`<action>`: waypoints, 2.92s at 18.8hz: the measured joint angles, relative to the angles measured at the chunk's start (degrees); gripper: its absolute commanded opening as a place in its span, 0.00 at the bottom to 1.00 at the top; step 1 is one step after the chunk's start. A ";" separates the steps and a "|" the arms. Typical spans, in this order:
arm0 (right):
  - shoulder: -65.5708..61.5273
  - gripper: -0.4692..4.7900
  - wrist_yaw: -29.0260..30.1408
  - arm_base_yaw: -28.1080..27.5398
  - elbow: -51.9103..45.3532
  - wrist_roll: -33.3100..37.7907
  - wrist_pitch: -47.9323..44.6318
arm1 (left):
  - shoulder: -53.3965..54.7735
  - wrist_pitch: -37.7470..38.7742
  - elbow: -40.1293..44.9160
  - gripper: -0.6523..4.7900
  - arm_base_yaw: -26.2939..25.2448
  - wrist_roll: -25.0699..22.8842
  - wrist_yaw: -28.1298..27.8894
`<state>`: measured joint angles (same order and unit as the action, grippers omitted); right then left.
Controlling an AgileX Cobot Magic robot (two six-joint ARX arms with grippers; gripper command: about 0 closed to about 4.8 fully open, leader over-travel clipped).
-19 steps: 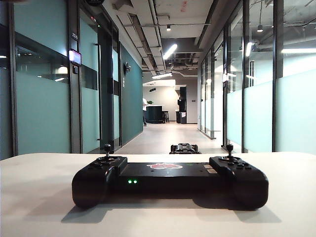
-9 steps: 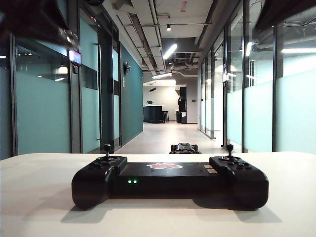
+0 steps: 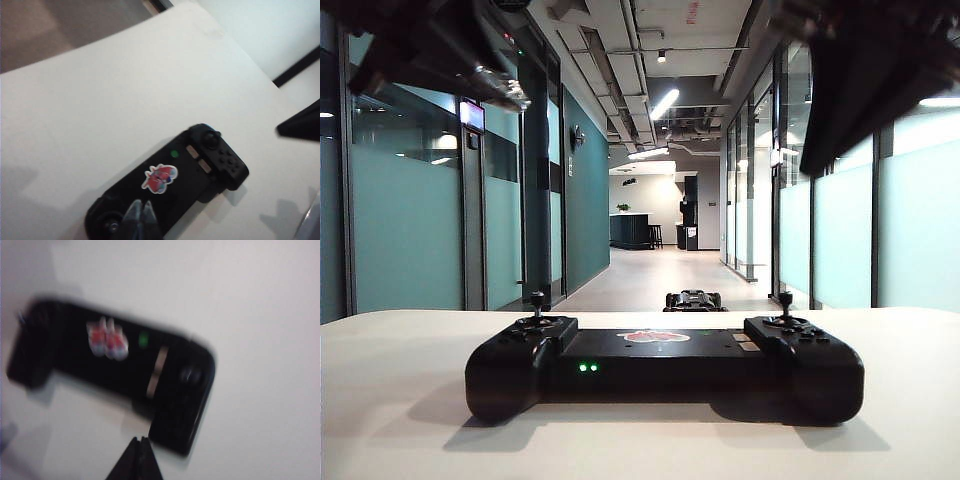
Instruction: Push the left joystick on the remote control sitting on the white table forward to make the robot dog walk in a straight line until it approaches the door.
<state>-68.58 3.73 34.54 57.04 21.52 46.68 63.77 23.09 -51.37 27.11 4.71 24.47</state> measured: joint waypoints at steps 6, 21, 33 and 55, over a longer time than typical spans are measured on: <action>-3.26 0.78 1.31 4.48 -0.02 0.90 5.22 | 0.13 0.07 0.00 0.11 0.98 0.07 1.05; -18.18 0.78 -3.76 4.74 0.13 5.27 4.04 | 0.13 0.09 0.00 0.11 0.96 0.13 4.72; -23.89 0.76 -5.33 4.44 0.11 5.55 -2.03 | 0.13 0.07 0.00 0.11 0.98 0.13 4.92; -23.89 0.54 -7.87 4.44 0.15 14.08 -1.77 | 4.04 2.36 0.00 0.11 0.98 -9.16 7.34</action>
<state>-92.47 -4.14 38.98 57.19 35.59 44.91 67.81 25.45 -51.37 28.10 -4.45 31.81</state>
